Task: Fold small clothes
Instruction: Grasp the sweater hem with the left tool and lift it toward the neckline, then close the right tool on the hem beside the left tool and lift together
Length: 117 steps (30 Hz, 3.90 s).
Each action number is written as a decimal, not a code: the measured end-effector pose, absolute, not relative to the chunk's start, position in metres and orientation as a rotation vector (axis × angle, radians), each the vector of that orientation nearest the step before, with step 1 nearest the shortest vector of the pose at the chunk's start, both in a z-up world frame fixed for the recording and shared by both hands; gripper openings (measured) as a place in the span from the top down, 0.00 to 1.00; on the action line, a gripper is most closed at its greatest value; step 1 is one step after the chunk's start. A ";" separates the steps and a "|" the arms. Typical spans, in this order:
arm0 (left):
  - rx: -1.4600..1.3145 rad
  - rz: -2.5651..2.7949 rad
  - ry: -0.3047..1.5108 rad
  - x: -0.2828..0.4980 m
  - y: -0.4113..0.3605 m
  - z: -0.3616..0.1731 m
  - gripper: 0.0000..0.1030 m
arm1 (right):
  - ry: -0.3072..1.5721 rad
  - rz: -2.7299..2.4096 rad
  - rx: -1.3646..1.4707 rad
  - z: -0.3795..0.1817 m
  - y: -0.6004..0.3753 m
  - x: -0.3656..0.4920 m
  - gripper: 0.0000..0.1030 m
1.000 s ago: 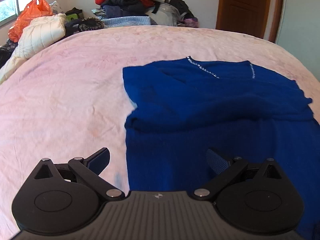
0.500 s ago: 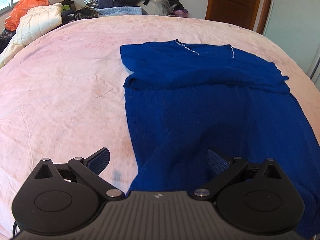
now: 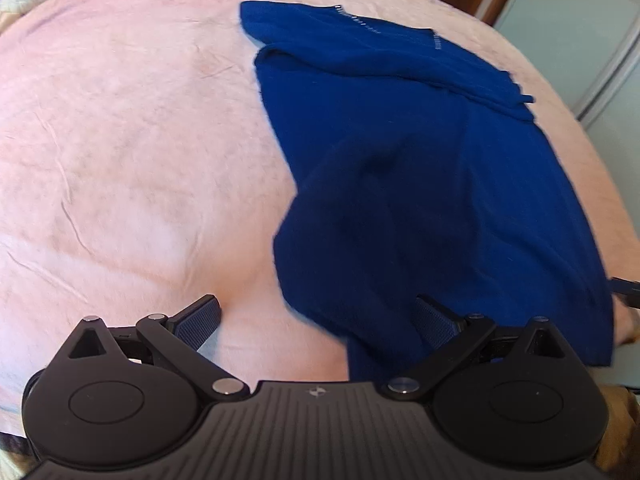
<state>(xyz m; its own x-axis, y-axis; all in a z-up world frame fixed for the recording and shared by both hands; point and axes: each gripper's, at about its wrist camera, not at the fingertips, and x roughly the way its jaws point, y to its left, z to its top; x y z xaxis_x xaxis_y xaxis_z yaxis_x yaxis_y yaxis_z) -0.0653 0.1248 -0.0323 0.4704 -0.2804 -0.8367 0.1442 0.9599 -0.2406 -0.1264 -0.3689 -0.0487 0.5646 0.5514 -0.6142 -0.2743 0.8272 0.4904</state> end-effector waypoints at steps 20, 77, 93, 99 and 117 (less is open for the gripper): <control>-0.333 -0.642 1.015 -0.087 0.087 -0.044 0.00 | 0.886 0.797 0.480 -0.059 -0.309 -0.117 0.25; -0.176 -0.279 0.706 -0.012 0.051 0.024 0.87 | 0.705 0.600 0.519 -0.025 -0.293 0.002 0.79; -0.079 -0.248 0.725 -0.006 0.031 0.008 0.87 | 0.751 0.507 0.525 -0.059 -0.280 0.006 0.79; -0.074 -0.246 0.732 -0.007 0.029 0.003 0.87 | 0.704 0.510 0.536 -0.072 -0.281 0.006 0.83; -0.062 -0.242 0.736 -0.009 0.025 -0.004 0.87 | 0.666 0.525 0.542 -0.081 -0.282 0.003 0.79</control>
